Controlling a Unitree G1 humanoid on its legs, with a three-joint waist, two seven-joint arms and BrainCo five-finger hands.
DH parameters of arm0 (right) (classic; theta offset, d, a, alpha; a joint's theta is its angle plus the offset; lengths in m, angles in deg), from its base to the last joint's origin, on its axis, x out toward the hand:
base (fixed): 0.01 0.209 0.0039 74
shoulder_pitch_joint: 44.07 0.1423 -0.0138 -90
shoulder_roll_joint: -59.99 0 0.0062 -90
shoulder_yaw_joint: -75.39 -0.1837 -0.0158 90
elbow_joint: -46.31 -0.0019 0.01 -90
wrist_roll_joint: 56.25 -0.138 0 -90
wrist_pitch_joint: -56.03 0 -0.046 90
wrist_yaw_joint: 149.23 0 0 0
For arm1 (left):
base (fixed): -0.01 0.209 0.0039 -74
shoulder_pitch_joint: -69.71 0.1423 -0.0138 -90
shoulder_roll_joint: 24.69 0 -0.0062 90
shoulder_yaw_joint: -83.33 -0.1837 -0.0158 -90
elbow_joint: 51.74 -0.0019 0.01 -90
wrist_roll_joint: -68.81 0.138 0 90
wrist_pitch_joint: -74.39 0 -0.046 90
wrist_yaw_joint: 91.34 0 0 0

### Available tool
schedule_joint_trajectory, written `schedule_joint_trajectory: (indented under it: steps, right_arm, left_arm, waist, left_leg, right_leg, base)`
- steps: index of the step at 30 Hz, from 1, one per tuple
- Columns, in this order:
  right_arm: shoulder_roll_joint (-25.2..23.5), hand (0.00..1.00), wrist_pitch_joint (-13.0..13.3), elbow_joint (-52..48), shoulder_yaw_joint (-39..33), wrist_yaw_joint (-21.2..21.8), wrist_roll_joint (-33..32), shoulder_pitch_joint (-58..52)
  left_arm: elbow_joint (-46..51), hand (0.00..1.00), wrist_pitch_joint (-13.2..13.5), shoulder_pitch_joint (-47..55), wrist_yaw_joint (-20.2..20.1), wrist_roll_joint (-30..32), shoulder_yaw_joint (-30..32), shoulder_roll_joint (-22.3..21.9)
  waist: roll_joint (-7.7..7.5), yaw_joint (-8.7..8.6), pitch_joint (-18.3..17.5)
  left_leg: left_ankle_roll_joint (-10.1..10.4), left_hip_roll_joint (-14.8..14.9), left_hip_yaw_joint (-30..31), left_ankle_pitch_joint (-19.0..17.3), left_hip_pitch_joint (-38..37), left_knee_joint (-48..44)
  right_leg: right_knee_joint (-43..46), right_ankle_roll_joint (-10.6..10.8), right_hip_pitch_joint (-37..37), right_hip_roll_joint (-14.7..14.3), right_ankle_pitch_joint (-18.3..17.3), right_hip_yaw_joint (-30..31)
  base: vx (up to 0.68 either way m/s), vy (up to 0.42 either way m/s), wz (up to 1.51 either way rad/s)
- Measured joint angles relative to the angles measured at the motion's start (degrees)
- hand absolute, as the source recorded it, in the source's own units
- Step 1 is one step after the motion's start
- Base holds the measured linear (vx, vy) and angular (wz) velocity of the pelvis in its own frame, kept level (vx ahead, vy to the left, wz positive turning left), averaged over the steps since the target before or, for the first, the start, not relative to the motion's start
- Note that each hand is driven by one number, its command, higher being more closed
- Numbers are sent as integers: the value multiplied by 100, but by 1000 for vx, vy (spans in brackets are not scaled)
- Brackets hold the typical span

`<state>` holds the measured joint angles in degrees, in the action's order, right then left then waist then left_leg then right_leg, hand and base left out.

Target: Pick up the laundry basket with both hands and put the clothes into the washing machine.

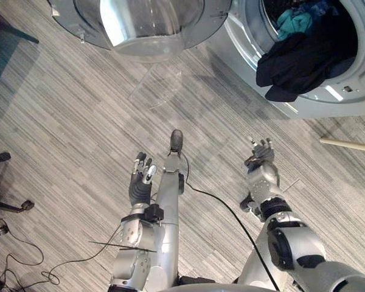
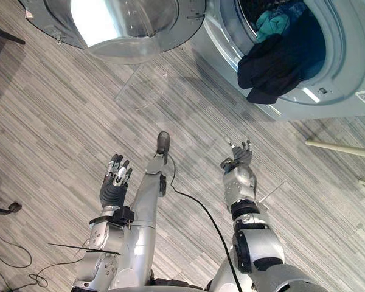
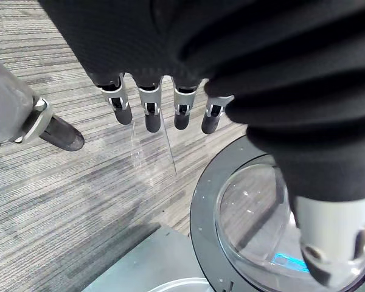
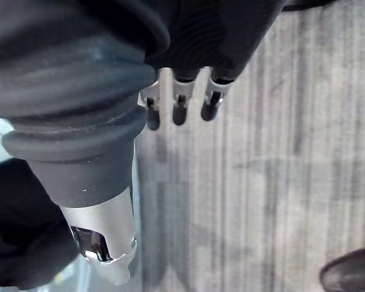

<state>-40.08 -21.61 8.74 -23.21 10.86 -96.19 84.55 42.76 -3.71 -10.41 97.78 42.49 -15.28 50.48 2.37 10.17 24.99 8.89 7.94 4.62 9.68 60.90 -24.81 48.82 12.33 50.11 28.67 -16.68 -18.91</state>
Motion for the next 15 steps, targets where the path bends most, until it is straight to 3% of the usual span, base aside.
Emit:
schedule_joint_trajectory:
  steps: [6, 12, 15]
  right_arm:
    - [527, 0, 64, 15, -755, -158, -306, 453]
    - [2113, 0, 120, 156, -1138, -394, -692, 1383]
    - [2420, 0, 53, 495, -1238, -648, -945, 1676]
  left_arm:
    - [94, 0, 13, 1, -1, -11, -39, -29]
    - [913, 0, 95, 4, -25, -77, -71, -54]
    - [1008, 0, 121, -27, -17, -146, -69, -48]
  waist:
    - [2, 17, 0]
    - [51, 3, 2]
    - [101, 45, 4]
  left_leg:
    - [-9, -218, 145, 121, 142, 332]
    - [-54, -642, 290, 178, 1030, -121]
    - [-48, -865, 348, 169, 1227, -228]
  right_leg:
    - [31, 64, 46, 192, -116, -286]
    - [520, 126, 630, 686, -289, -397]
    - [848, 189, 725, 966, -526, -446]
  base:
    - [58, 54, 26]
    - [59, 82, 40]
    - [40, 106, 50]
